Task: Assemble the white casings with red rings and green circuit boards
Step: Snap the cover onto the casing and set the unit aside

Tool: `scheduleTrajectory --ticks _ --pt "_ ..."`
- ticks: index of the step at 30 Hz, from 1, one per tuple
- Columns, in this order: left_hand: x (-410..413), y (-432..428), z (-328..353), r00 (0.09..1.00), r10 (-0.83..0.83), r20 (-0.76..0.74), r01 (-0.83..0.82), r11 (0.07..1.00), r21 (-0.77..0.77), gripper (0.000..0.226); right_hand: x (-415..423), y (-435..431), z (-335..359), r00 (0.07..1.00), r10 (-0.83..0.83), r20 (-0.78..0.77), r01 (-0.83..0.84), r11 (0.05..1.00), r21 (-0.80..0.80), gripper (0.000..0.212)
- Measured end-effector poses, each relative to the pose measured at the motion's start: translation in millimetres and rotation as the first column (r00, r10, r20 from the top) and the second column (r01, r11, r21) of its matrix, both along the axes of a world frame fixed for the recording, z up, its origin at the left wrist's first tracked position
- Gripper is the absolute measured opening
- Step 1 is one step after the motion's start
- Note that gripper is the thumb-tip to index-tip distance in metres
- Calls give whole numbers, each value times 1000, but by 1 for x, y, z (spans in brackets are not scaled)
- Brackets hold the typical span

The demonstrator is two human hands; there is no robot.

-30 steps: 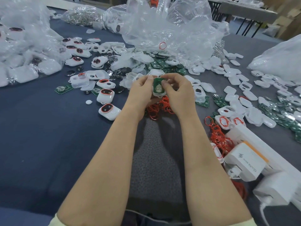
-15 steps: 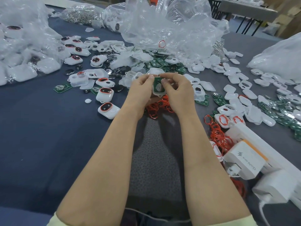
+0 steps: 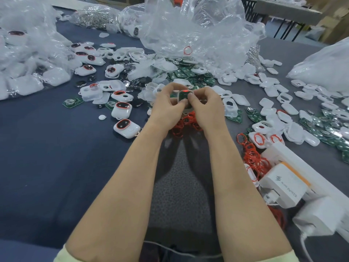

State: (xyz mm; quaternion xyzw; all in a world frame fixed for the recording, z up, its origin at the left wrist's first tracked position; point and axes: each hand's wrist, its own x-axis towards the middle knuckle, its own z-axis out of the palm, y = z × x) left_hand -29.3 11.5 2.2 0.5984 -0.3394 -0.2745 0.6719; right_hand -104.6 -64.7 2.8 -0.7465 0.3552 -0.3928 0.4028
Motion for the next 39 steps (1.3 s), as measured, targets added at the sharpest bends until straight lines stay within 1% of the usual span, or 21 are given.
scheduleTrajectory --ticks 5,8,12,20,25,28,31,35,39 --pt "-5 -1 1 1000 -5 -22 4 1000 -24 26 0 0 0 996 -12 85 5 997 80 3" --pt "-5 -2 1 1000 -5 -7 4 1000 -13 28 1 0 -1 997 -14 77 8 997 79 6" --pt "-5 -2 0 999 25 24 -26 999 29 33 4 1 -3 999 -36 34 35 999 34 6" --pt "-7 -3 1 999 34 -16 -34 999 32 32 6 1 -3 995 -55 84 49 996 71 10" --pt "-4 -2 -1 997 62 34 -65 992 104 32 7 2 -5 998 -56 25 55 998 37 6" --pt "-3 -3 -2 996 84 43 -88 990 108 32 7 3 -4 998 -57 31 55 997 53 5" --pt "-5 -4 -2 998 69 2 -69 994 84 31 7 3 -4 995 -65 71 59 994 88 10" --pt "-5 -7 -4 998 44 -41 -41 996 77 29 7 1 -5 995 -77 63 71 993 99 9" --pt "-5 -6 -3 999 21 -26 -20 998 63 32 6 0 -5 992 -96 82 82 984 161 18"
